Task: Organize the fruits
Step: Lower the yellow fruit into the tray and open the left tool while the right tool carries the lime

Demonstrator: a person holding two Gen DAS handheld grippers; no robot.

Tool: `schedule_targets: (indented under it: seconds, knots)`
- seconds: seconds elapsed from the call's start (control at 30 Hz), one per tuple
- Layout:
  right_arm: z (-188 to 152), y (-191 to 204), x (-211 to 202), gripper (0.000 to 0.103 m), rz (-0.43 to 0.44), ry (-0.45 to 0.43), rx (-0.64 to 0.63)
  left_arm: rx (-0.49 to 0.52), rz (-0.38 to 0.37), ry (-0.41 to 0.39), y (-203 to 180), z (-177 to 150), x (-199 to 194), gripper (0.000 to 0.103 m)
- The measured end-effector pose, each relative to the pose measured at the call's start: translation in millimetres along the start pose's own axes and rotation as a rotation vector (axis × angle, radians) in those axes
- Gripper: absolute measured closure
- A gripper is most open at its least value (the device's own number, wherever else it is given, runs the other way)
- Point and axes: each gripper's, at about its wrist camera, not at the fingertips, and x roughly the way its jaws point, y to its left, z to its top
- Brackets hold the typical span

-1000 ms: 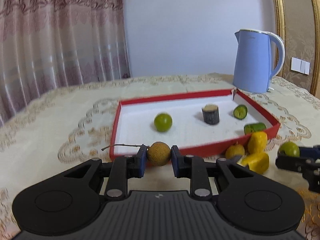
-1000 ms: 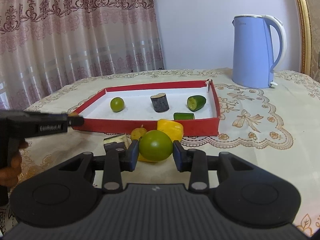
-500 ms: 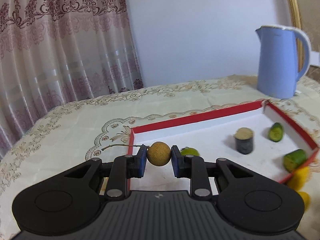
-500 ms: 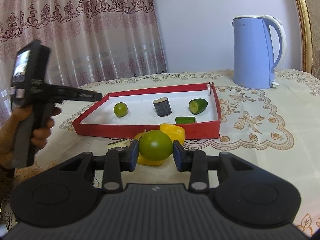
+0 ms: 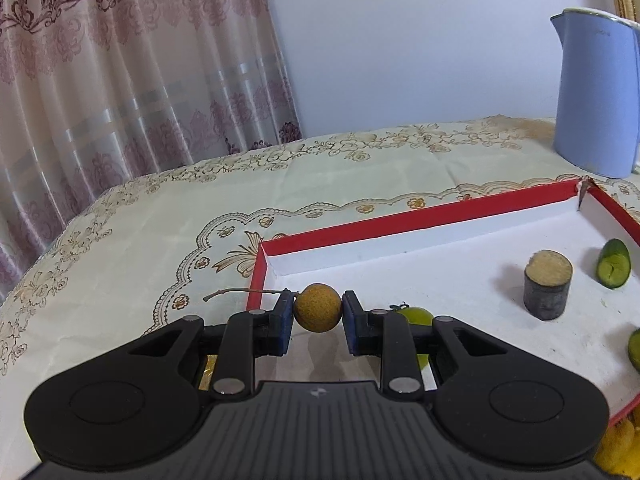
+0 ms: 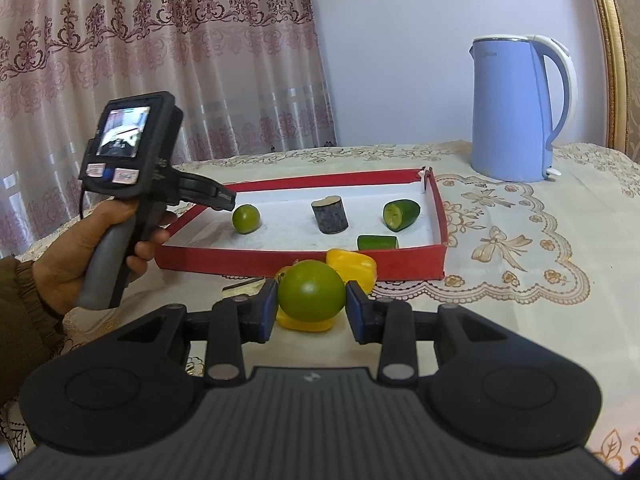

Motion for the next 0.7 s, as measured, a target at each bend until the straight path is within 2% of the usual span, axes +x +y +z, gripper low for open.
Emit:
schedule_targets:
  seconds: [0.23,0.3,0.33,0.4,0.43,0.47,0.53,0.7]
  knots:
    - [1.9,5.5,-0.7,0.069,-0.002,0.0,-0.011,-0.007,0.012,0.021,0.8,1.7,5.1,0.078]
    - [2.6,8.3,-1.6,0.069,0.0,-0.001,-0.014,-0.013,0.006,0.026,1.9,2.0,4.0,0.075]
    - [3.1,9.8,-2.0,0.069,0.0,-0.002,-0.018,-0.017,0.0,0.025,2.4,2.0,2.4,0.07]
    - [4.1,12.9,-2.2,0.069,0.0,-0.001,-0.021,-0.024,-0.001,0.014,3.7,1.7,-1.1,0.049]
    - [4.3,14.0,-2.2,0.069,0.0,-0.001,-0.023,-0.024,0.007,0.001,4.0,1.3,-4.0,0.035]
    - [4.4,15.4,-2.1,0.069,0.0,0.0,-0.026,-0.021,0.021,-0.018,4.0,0.3,-7.4,0.029]
    - [5.1,17.5,-1.6,0.069,0.002,0.001,-0.03,-0.003,0.035,-0.038,2.9,-1.1,-13.7,0.029]
    - [6.4,23.8,-0.1,0.069,0.005,0.001,-0.04,-0.004,0.039,-0.031,7.0,-7.3,-27.3,0.029]
